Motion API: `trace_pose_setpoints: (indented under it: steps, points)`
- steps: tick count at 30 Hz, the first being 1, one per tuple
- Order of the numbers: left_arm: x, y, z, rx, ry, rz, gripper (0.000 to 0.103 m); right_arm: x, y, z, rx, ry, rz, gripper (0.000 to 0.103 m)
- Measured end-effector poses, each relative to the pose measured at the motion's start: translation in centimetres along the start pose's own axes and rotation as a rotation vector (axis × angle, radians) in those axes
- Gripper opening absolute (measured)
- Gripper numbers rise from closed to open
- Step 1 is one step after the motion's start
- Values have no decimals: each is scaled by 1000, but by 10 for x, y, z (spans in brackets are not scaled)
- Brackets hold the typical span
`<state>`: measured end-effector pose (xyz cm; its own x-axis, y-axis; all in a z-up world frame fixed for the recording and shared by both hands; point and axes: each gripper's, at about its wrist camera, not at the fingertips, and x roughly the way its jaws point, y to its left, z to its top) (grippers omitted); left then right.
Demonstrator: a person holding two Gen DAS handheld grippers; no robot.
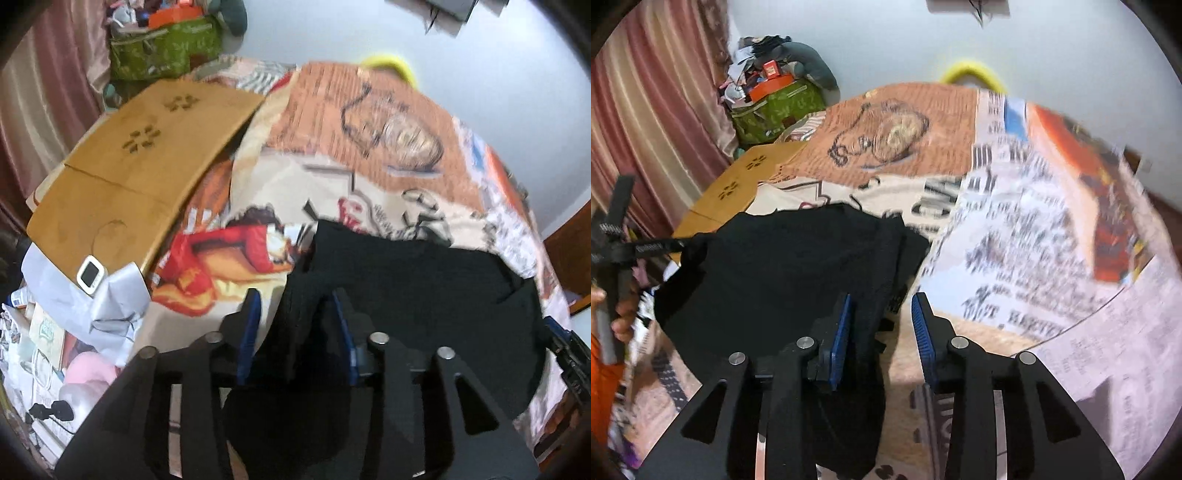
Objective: Fold small clothes
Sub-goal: 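Open both tools, release the folded T-shirt and pull back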
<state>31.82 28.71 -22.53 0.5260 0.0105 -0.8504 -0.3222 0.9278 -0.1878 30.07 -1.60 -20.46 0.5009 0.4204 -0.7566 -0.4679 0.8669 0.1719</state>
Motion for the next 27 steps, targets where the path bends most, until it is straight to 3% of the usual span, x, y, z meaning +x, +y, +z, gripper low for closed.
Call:
trace_pose_setpoints:
  steps: [3, 7, 11, 14, 17, 22, 27]
  points:
    - [-21, -5, -3, 27, -55, -32, 50, -11, 14, 5, -72, -52, 1, 35]
    - [-19, -22, -12, 85, -31, -66, 64, -10, 37, 9, -145, -67, 53, 45]
    - [4, -32, -19, 141, -8, 13, 65, 17, 46, 11, -188, -30, 49, 51]
    - [31, -20, -16, 82, 42, 61, 69, 39, 31, 8, -145, 30, 29, 51]
    - [57, -3, -11, -3, 104, 49, 71, 56, 13, 8, -66, 89, 30, 51]
    - [58, -15, -7, 68, 94, 121, 76, 51, 11, 7, -71, 90, 34, 51]
    - [22, -25, -8, 105, 45, 130, 76, 28, 13, 7, -55, 68, 20, 51]
